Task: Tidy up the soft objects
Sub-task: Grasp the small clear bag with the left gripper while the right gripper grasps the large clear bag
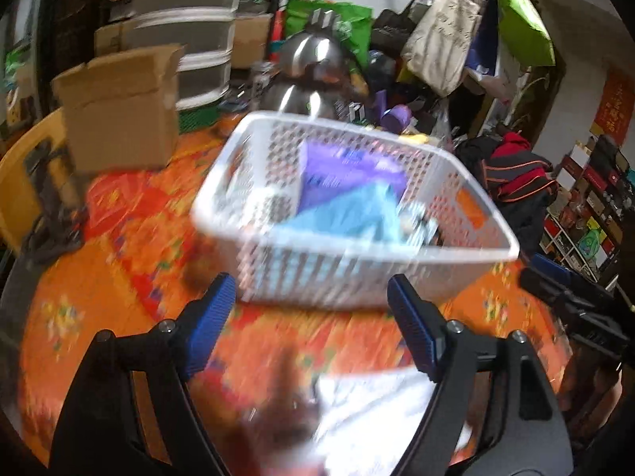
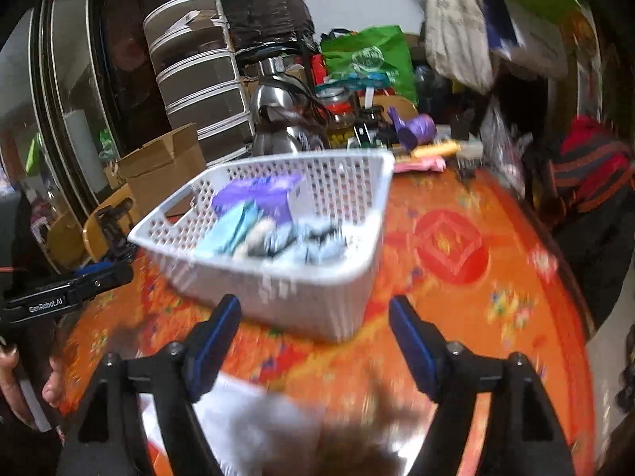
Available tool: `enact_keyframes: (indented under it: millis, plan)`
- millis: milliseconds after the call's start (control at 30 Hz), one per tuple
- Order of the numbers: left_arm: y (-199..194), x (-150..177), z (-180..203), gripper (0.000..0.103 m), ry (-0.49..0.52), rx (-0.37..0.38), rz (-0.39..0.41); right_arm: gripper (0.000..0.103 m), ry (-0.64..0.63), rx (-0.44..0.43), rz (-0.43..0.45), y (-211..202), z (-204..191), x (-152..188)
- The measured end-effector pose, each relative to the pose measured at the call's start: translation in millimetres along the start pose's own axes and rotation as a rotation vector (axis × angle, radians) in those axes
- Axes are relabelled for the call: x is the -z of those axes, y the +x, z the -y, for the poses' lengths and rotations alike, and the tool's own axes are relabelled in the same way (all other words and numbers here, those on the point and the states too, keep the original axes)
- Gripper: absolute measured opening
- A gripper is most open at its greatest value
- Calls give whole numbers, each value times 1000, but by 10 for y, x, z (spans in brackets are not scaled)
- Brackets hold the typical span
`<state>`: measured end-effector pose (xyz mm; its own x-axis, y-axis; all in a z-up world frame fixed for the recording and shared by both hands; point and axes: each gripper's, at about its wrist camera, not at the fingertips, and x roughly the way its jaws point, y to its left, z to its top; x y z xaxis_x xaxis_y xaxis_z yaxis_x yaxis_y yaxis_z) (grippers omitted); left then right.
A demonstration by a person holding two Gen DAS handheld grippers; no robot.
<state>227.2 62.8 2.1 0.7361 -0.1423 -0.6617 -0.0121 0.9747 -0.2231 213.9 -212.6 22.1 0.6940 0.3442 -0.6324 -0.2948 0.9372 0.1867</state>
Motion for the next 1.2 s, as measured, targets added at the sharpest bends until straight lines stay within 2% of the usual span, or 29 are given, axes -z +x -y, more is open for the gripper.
enact_keyframes:
  millis: [133, 233, 400, 533, 900, 1000, 1067, 1133, 1200]
  plan:
    - [-185, 513, -234, 78, -64, 8, -42, 81, 44, -14, -72, -37, 87, 409]
    - [-194, 882, -337, 78, -70, -5, -90, 81, 19, -38, -129, 49, 66, 668]
    - [-111, 1256, -434, 78, -90, 2, -141, 81, 7, -97, -167, 201, 17, 810]
    - [29, 1357, -393, 78, -88, 4, -171, 74, -16, -110, -178, 278, -70, 842]
    - [96, 1377, -152, 77, 10, -33, -150, 53, -24, -93, -190, 383, -98, 869]
    - [90, 1379, -121, 60, 19, -12, -149, 44, -42, -86, -194, 399, -140, 874]
    - [86, 1373, -124, 41, 23, 4, -148, 42, -55, -71, -200, 410, -164, 876]
    - [82, 1370, -131, 31, 18, 42, -148, 41, -71, -59, -201, 416, -196, 879]
    - [84, 1369, -152, 27, 3, 72, -151, 36, -85, -42, -194, 399, -219, 880]
